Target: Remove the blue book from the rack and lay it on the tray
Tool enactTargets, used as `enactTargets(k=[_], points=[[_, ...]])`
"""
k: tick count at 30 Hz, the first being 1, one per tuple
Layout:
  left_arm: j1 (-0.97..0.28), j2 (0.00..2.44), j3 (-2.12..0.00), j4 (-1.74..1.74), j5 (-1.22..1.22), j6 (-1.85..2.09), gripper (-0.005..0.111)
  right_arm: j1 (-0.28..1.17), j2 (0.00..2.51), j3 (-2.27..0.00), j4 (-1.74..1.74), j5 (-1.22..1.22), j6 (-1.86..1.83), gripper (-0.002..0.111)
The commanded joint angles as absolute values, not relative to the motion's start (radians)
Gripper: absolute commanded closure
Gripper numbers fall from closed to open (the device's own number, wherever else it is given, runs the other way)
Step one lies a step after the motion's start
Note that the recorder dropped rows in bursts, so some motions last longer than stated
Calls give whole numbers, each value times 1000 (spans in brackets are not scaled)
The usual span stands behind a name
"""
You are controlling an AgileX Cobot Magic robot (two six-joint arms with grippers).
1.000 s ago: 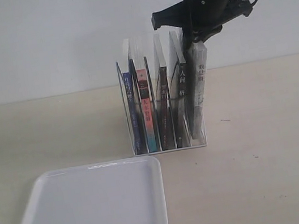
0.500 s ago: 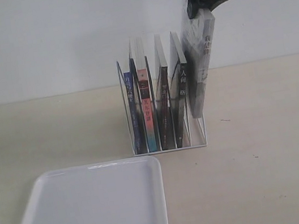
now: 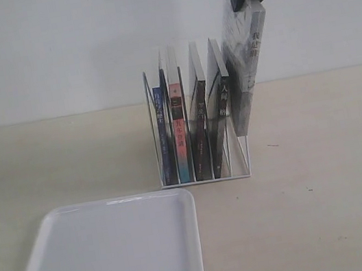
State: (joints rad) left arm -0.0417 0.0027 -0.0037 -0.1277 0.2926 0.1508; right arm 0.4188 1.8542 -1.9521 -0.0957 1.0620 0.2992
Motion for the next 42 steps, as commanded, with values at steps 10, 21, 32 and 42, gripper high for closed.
enactTargets(k=[10, 21, 32, 42], points=[[-39, 0, 0, -123, 292, 152, 103, 418, 1955, -1965, -76, 1022, 318, 99], [-39, 0, 0, -123, 292, 152, 103, 418, 1976, -1965, -77, 1009, 300, 73], [-39, 0, 0, -123, 292, 152, 103, 418, 1976, -1965, -75, 1033, 287, 73], [-39, 0, 0, -123, 292, 152, 103, 423, 1894, -1965, -11, 1049, 267, 73]])
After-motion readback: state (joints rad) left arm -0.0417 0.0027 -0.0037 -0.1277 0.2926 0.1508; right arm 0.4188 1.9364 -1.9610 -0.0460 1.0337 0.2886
